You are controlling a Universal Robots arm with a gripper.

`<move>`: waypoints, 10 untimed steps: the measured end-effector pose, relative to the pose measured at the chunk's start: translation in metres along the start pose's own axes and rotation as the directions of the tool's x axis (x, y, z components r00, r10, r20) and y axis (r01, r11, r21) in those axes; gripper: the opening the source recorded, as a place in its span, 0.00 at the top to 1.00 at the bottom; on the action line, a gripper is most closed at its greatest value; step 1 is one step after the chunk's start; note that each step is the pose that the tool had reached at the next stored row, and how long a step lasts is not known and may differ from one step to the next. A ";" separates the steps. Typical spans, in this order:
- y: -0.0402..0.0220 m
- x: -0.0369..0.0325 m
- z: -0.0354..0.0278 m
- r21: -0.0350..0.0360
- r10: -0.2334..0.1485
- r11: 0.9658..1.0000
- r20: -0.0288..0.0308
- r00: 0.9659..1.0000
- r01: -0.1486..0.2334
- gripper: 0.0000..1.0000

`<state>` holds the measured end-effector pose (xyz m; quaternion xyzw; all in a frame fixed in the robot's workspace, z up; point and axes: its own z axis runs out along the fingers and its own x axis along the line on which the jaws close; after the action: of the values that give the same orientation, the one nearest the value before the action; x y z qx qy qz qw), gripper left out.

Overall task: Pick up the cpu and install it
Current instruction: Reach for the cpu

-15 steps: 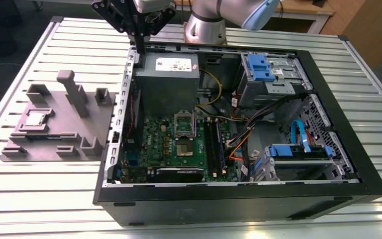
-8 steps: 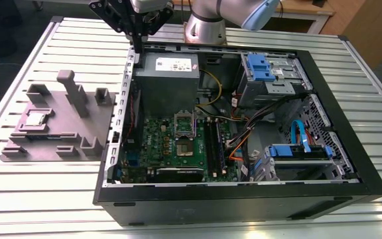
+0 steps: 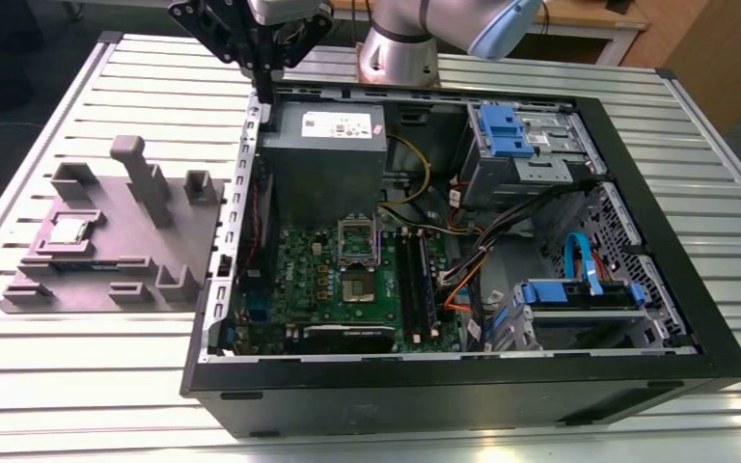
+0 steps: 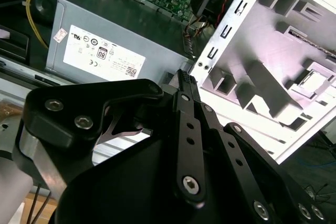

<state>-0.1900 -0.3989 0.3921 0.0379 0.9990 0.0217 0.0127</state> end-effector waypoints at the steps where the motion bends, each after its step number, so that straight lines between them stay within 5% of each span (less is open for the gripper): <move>1: 0.0000 0.0002 0.0000 0.000 0.000 1.000 0.000 1.000 0.000 0.90; 10: -0.0002 0.0024 -0.0001 0.000 0.000 1.000 0.000 1.000 0.000 0.90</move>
<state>-0.1924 -0.3989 0.3921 0.0379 0.9990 0.0217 0.0127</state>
